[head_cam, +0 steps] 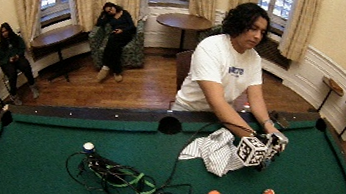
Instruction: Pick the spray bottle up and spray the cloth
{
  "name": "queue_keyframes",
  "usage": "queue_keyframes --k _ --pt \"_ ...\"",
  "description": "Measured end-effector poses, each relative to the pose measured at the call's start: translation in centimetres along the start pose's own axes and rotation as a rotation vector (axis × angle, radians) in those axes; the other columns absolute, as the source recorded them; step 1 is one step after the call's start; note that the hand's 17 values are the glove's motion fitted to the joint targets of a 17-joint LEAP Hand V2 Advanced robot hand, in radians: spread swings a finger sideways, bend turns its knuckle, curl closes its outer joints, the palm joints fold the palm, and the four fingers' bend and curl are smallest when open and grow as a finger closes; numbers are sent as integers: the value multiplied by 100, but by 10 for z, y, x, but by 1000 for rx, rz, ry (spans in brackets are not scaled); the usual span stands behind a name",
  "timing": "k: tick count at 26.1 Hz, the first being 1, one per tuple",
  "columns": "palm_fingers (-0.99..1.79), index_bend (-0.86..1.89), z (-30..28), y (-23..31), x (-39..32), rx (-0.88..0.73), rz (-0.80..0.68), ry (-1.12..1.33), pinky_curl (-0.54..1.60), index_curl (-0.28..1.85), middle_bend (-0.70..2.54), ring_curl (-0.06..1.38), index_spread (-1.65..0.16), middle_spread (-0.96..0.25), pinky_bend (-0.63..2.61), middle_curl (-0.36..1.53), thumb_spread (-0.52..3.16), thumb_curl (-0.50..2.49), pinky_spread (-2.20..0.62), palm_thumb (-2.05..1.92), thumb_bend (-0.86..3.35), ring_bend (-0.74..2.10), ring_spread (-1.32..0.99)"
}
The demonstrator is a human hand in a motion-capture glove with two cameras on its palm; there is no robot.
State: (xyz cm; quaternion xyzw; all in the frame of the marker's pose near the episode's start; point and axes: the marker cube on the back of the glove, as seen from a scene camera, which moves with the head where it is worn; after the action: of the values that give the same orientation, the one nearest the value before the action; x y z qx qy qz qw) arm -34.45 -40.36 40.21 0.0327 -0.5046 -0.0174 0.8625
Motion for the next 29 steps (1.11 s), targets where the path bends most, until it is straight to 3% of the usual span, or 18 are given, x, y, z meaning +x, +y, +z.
queue_keyframes --k 9,19,29 --pt "140 42 17 -26 7 -29 16 -25 42 60 70 49 -25 -19 46 55 27 87 -30 93 -3 77 -20" --pt "134 39 17 -14 20 -146 74 -25 41 60 70 48 -26 -18 43 55 33 85 -30 87 -5 73 -20" --pt "64 21 8 6 38 -313 127 160 40 54 43 43 -34 -18 30 45 75 67 -3 60 -10 50 -17"
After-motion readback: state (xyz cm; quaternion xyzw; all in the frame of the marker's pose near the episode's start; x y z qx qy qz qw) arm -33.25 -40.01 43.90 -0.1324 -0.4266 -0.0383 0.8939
